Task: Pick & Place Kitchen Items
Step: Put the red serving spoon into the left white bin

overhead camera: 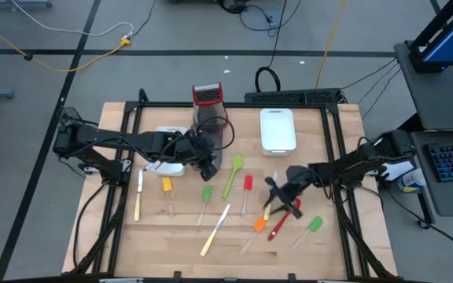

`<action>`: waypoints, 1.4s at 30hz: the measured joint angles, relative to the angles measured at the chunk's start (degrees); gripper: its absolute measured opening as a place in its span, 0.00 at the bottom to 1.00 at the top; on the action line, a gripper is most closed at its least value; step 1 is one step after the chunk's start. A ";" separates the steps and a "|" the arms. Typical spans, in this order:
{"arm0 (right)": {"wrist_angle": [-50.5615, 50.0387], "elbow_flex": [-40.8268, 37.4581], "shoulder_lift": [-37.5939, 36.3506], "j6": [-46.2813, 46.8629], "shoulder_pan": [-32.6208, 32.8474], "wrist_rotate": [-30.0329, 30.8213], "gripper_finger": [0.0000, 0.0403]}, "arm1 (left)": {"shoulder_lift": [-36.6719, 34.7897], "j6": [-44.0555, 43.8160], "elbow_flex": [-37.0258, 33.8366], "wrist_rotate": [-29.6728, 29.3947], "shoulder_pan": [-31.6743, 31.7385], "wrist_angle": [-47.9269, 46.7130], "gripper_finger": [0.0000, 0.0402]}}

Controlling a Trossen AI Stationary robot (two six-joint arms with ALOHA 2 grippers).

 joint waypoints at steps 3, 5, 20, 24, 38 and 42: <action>-0.02 -0.45 0.00 -1.56 2.77 -0.11 0.32 | 0.00 0.53 0.00 0.00 0.02 0.77 0.27; 0.03 -0.48 0.00 -2.57 4.30 -0.11 0.32 | 0.00 1.18 0.00 0.00 0.02 1.04 0.27; 6.55 -0.50 4.46 2.11 12.06 2.98 0.32 | 0.02 1.89 0.00 0.00 0.02 1.07 0.27; 7.42 -0.50 7.75 3.65 12.28 3.26 0.32 | 0.02 3.08 0.00 0.00 0.02 1.07 0.27; 17.73 -0.47 21.12 3.22 12.12 3.17 0.32 | 0.02 3.02 0.00 0.00 0.02 1.09 0.27; 20.02 -0.45 23.37 3.10 12.08 3.01 0.31 | 0.02 2.99 0.00 0.00 0.02 1.10 0.27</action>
